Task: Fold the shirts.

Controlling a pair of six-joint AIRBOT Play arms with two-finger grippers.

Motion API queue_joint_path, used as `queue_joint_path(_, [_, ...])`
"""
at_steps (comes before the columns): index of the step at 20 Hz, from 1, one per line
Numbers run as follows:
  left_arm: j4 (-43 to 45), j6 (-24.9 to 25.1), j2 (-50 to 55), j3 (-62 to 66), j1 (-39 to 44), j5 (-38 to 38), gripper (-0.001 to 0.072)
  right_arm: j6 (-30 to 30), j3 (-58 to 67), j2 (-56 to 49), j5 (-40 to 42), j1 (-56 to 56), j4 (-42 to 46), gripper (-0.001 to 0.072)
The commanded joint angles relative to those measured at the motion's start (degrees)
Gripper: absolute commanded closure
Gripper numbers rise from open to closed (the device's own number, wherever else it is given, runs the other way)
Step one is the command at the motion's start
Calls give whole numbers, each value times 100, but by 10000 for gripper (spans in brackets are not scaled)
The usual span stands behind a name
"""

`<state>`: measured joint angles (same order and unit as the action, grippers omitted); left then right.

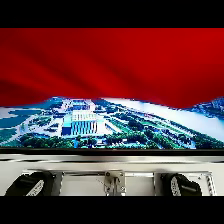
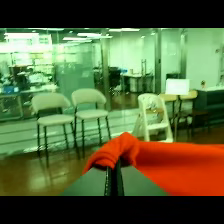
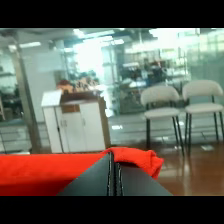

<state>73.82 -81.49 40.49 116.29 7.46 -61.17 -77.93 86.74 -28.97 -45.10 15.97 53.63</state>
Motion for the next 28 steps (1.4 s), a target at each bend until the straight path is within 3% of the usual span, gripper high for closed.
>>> queue_joint_path(1, [879, -87, -90, -197, -7, -929, 664, -592, 52, 55, -774, 4, 955, 647])
queue_joint_path(7, [1744, -87, -4, -1873, -7, -1287, 664, -754, 26, -1169, -3029, 4, 1937, 647])
queue_joint_path(10, [1871, -96, 448, -2629, -7, -1285, 664, -752, -472, -2253, -3373, -13, 1969, 647])
queue_joint_path(13, [1744, -726, 1338, -3263, -7, -1038, 664, -579, -1346, -3379, -2321, -13, 1882, 647])
queue_joint_path(15, [1478, -732, 2085, -3501, -7, -407, 664, -566, -1532, -4109, -1161, -13, 1744, 646])
queue_joint_path(19, [1003, -734, 3665, -3515, -7, 896, 664, -538, -1532, -5097, 789, -13, -63, 646])
queue_joint_path(22, [236, -734, 4638, -3515, 7, 1196, 663, -538, -1532, -5604, 925, -13, -505, 646])
queue_joint_path(26, [-570, -737, 5396, -3515, 79, 1158, 663, -538, -1532, -6092, 138, -13, -514, 645])
queue_joint_path(27, [-743, -734, 5466, -3515, 70, 1102, 651, -538, -1532, -6127, 2, -11, -516, 569])
queue_joint_path(28, [-846, -833, 5486, -3491, 24, 907, 478, -494, -1530, -6105, -63, -4, -514, 157])
